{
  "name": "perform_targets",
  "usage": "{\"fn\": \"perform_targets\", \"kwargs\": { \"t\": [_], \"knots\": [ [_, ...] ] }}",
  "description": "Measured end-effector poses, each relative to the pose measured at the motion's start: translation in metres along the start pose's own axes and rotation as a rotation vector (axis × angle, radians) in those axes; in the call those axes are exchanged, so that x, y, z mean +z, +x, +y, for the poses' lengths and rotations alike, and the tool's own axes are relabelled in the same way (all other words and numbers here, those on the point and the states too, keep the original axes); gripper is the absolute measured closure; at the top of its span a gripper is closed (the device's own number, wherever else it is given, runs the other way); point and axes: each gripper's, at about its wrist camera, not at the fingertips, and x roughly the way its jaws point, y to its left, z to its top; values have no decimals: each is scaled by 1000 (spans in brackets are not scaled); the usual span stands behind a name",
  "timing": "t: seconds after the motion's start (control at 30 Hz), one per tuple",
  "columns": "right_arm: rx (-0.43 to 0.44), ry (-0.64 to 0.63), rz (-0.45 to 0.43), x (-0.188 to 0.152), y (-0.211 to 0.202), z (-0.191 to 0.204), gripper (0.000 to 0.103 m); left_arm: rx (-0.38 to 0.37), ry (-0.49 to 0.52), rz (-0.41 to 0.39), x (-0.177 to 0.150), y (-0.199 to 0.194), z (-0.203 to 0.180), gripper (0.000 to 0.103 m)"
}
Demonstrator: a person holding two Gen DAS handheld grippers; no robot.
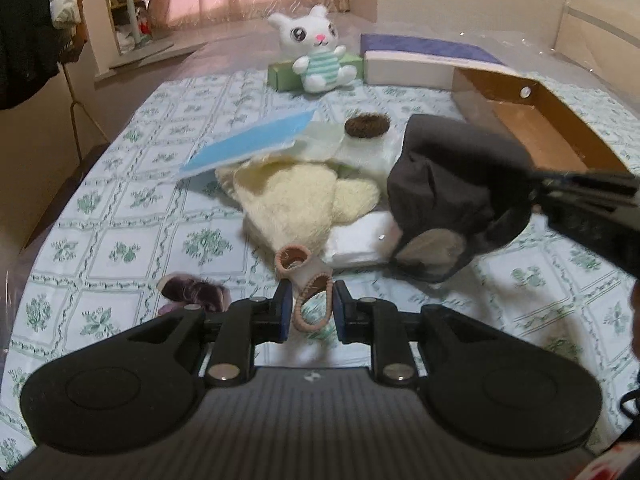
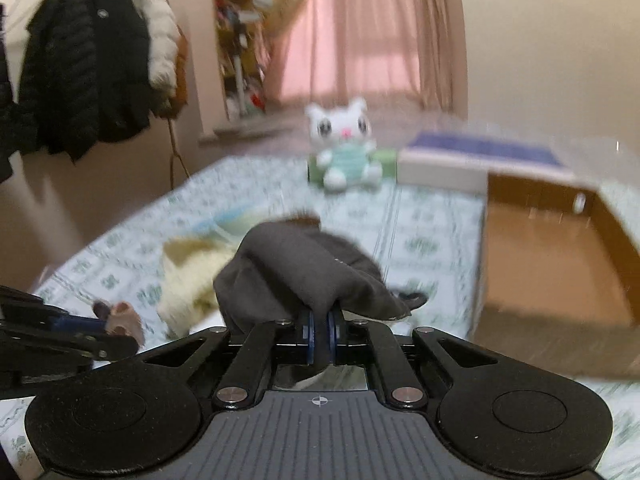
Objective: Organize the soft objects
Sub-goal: 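Carry the beige item and grey bag into the cardboard tray and release both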
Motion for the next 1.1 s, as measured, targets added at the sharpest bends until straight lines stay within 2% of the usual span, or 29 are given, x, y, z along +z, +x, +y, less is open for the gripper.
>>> {"fn": "perform_targets", "kwargs": {
  "t": [0.27,0.63,0.9,1.1],
  "knots": [
    [-27,-105,-115,24,-58,-17,97,-54,75,-60,24,-19,-33,82],
    [-111,-155,-169,48,-105,-91,96,-212,210,-140,83,-16,-121,82],
    [-145,-214,-174,57,-94,-165,96,-310,261,-156,135,17,-190,82],
    [-104,-303,-98,52,-69,-205,96,-327,290,-109,155,60,-230,82]
  ]
}}
